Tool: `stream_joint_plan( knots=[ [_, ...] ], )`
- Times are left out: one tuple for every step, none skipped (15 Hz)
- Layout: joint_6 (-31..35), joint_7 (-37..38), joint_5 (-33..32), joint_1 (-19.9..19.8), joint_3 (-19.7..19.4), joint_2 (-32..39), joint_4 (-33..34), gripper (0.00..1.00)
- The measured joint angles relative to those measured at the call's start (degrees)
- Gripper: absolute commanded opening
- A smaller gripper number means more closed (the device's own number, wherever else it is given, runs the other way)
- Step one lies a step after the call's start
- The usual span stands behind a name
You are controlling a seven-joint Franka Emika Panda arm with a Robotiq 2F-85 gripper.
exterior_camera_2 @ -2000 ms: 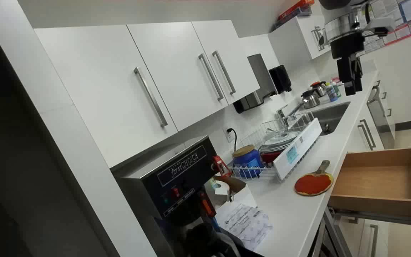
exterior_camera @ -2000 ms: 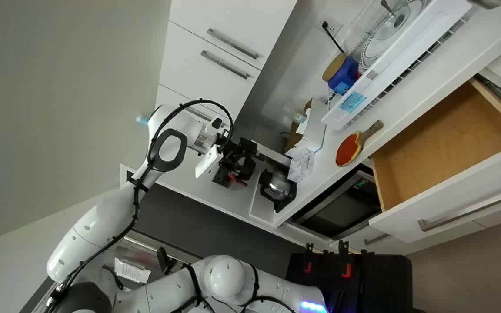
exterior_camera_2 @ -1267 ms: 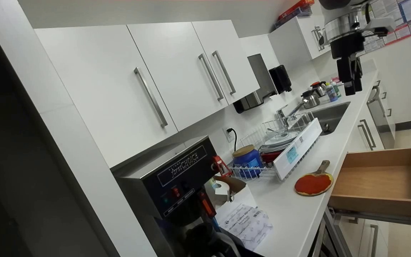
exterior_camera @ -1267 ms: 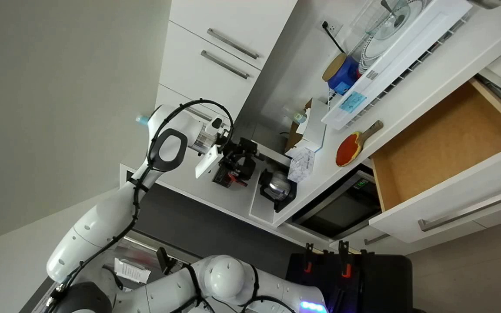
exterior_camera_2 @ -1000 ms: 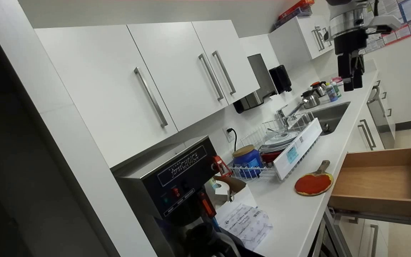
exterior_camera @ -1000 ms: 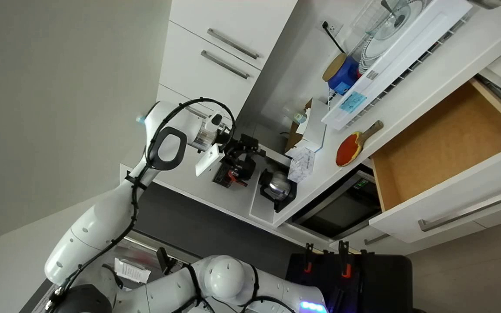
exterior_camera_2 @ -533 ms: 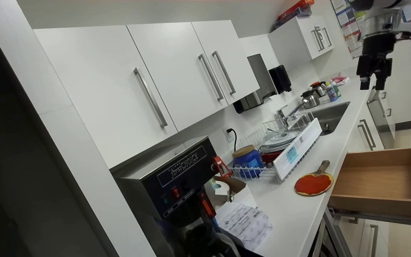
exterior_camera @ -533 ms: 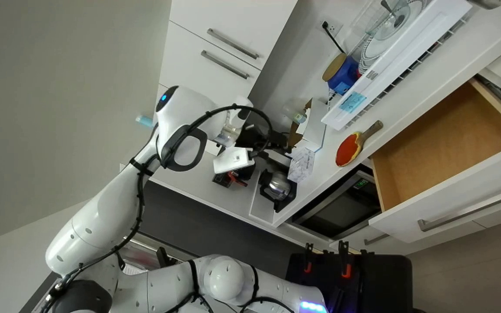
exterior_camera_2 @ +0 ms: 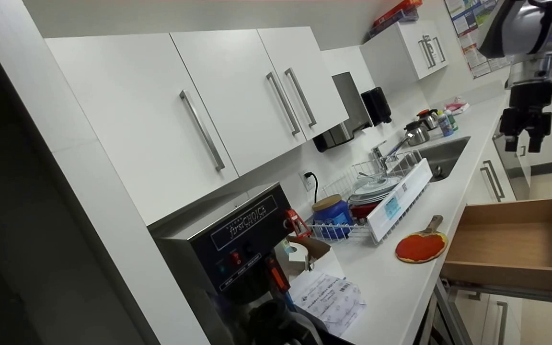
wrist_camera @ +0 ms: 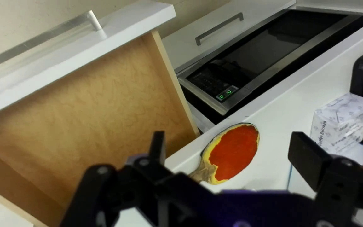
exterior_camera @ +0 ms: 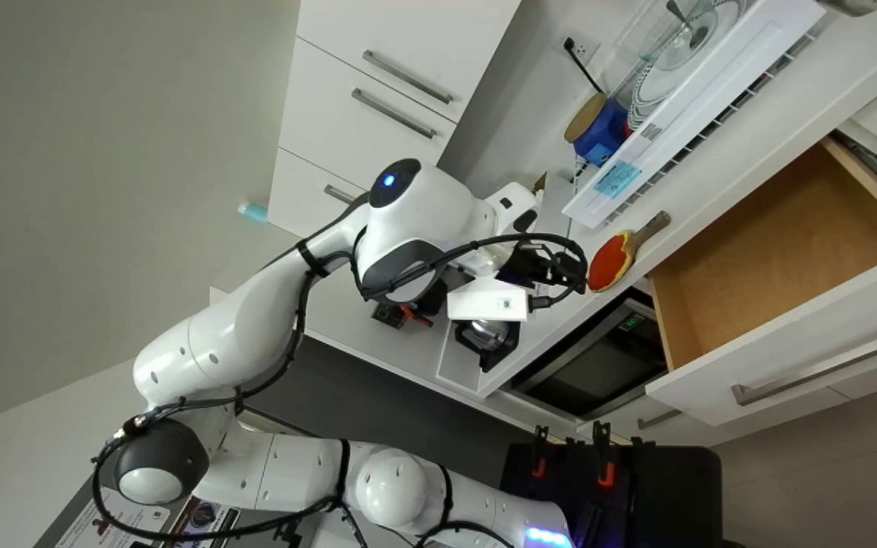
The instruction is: Close the drawer
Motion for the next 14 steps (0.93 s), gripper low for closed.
stream_joint_plan(
  knots=[
    [0.56, -1.00, 0.86, -0.65, 0.01, 1.86, -0.18, 1.00],
    [0.76, -1.71, 1.21, -1.42, 0.16, 3.50, -0.40, 1.00],
    [0.80, -2.31, 1.35, -2.09, 0.41, 4.79, -0.54, 1.00],
    [0.83, -2.39, 1.41, -2.43, 0.56, 5.57, -0.55, 1.00],
    [0.86, -2.39, 1.41, -2.50, 0.61, 5.90, -0.54, 1.00],
    [0.87, -2.39, 1.42, -2.50, 0.65, 5.96, -0.54, 1.00],
    [0.87, -2.39, 1.42, -2.50, 0.66, 5.95, -0.54, 1.00],
    [0.88, -2.39, 1.42, -2.51, 0.66, 5.95, -0.54, 1.00],
    [0.87, -2.39, 1.42, -3.02, 1.17, 5.98, -0.54, 1.00],
    [0.87, -2.38, 1.62, -4.00, 2.05, 6.04, -0.54, 1.00],
    [0.87, -2.39, 3.10, -4.82, 2.56, 6.27, -0.54, 1.00],
    [0.87, -2.46, 5.39, -5.61, 2.72, 6.80, -0.53, 1.00],
    [0.83, -2.72, 8.14, -6.60, 2.71, 7.84, -0.53, 1.00],
    [0.69, -3.65, 11.04, -7.82, 2.67, 9.29, -0.52, 1.00]
  ],
)
